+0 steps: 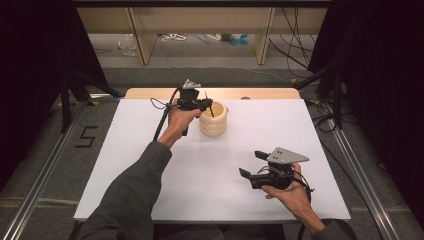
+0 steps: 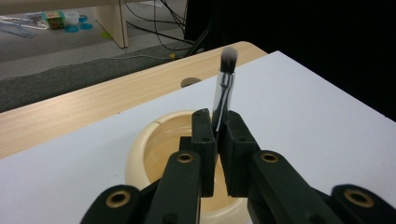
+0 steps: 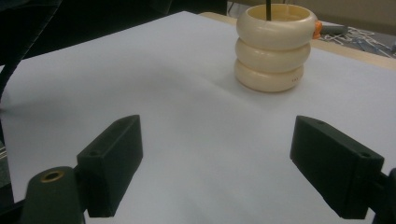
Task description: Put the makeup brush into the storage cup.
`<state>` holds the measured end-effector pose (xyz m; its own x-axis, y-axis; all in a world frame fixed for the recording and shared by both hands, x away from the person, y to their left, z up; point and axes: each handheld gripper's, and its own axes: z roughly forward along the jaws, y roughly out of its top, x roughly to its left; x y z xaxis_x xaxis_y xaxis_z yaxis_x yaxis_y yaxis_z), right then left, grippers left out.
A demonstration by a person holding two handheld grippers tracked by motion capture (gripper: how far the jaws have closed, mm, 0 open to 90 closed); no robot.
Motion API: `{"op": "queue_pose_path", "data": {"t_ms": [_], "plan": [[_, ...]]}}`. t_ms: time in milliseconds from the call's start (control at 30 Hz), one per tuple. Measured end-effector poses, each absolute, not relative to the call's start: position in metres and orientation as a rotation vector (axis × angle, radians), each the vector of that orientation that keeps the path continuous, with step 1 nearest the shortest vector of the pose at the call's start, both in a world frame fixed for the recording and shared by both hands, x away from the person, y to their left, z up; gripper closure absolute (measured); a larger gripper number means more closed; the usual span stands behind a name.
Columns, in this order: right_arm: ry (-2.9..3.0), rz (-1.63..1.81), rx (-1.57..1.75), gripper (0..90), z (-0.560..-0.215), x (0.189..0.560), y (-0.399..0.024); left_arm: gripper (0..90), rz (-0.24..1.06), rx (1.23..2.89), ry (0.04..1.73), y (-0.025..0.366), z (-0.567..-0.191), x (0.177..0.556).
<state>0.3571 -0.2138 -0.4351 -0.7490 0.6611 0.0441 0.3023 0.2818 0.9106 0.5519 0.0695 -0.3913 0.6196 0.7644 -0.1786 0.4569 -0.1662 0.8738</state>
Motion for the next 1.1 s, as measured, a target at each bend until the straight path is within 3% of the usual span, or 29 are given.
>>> {"op": "queue_pose_path", "data": {"t_ms": [100,233,400,533,1100], "plan": [[2.205,1.466,0.873,18.0,-0.436,0.358,-0.213,83.7,0.361,1.811,0.984,0.069,-0.395,0.551],[2.225,1.431,0.886,18.0,-0.434,0.356,-0.215,76.0,0.349,1.836,0.953,0.071,-0.396,0.551],[2.209,1.454,0.878,18.0,-0.436,0.357,-0.213,50.1,0.351,1.816,0.976,0.072,-0.391,0.548],[2.225,1.427,0.887,18.0,-0.435,0.356,-0.214,39.2,0.390,1.816,0.994,0.077,-0.387,0.546],[2.222,1.427,0.888,17.9,-0.435,0.356,-0.214,28.6,0.391,1.802,1.019,0.090,-0.370,0.528]]}}
